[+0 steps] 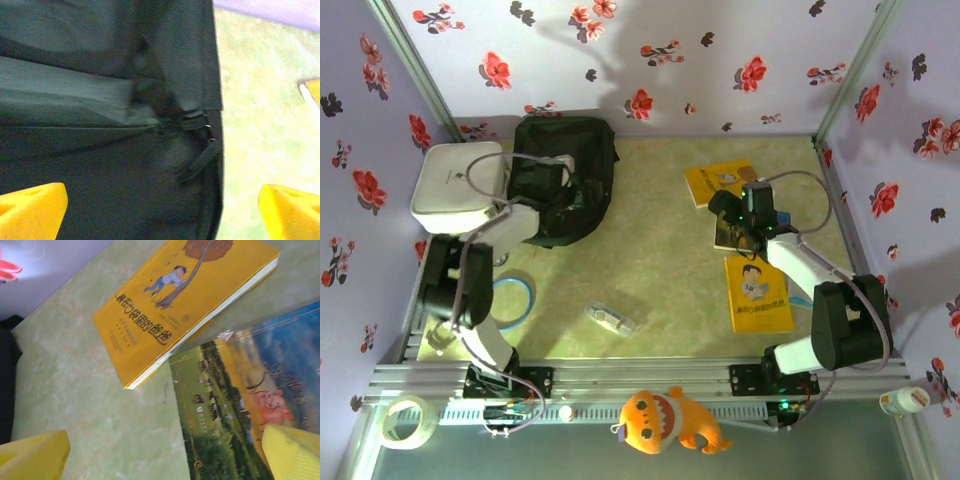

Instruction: Pack the student bag

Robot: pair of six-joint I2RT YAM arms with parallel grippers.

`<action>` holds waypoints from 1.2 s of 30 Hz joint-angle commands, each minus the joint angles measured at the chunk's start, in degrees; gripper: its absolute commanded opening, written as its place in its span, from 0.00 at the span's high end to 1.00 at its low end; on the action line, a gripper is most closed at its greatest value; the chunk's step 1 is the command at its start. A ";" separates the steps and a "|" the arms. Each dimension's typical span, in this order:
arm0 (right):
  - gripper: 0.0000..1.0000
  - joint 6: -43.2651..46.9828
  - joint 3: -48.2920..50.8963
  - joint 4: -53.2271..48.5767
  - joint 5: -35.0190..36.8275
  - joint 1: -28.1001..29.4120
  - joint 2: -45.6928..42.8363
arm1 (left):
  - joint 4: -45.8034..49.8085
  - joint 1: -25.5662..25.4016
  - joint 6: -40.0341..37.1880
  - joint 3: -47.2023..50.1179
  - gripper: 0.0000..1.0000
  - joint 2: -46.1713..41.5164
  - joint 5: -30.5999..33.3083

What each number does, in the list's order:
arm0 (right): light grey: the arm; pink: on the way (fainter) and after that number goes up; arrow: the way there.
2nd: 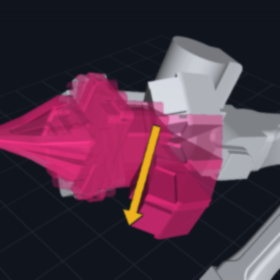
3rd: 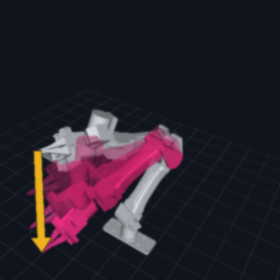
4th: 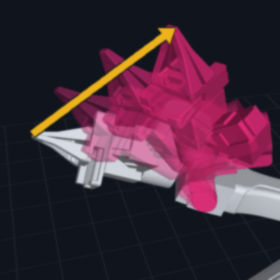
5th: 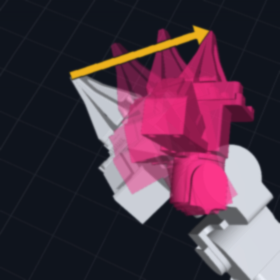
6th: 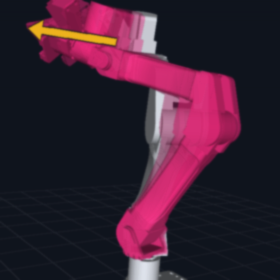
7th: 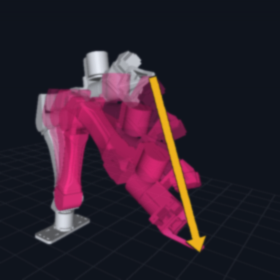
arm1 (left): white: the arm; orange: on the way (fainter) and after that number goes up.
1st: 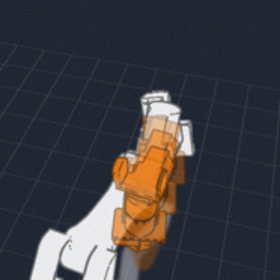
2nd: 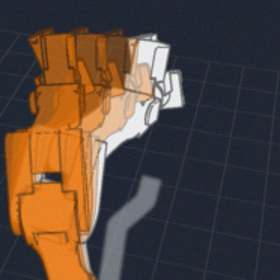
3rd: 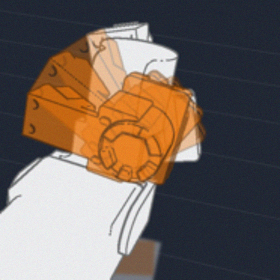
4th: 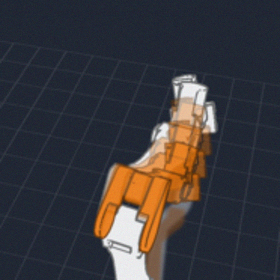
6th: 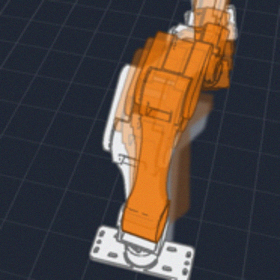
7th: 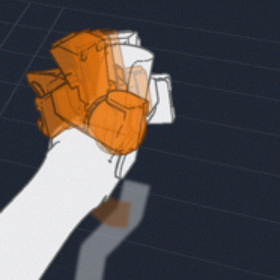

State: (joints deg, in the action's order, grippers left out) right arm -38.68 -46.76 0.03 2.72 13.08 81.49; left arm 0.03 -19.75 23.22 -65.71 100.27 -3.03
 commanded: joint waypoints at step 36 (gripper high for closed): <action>0.11 -4.34 -31.46 -1.59 -16.49 18.20 32.35 | 12.18 -9.26 5.77 12.20 0.08 -16.69 -6.55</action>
State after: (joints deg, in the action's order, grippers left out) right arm -42.50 -73.76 -0.14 -12.56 31.79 110.72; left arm 12.45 -30.06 26.15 -54.00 85.27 -13.47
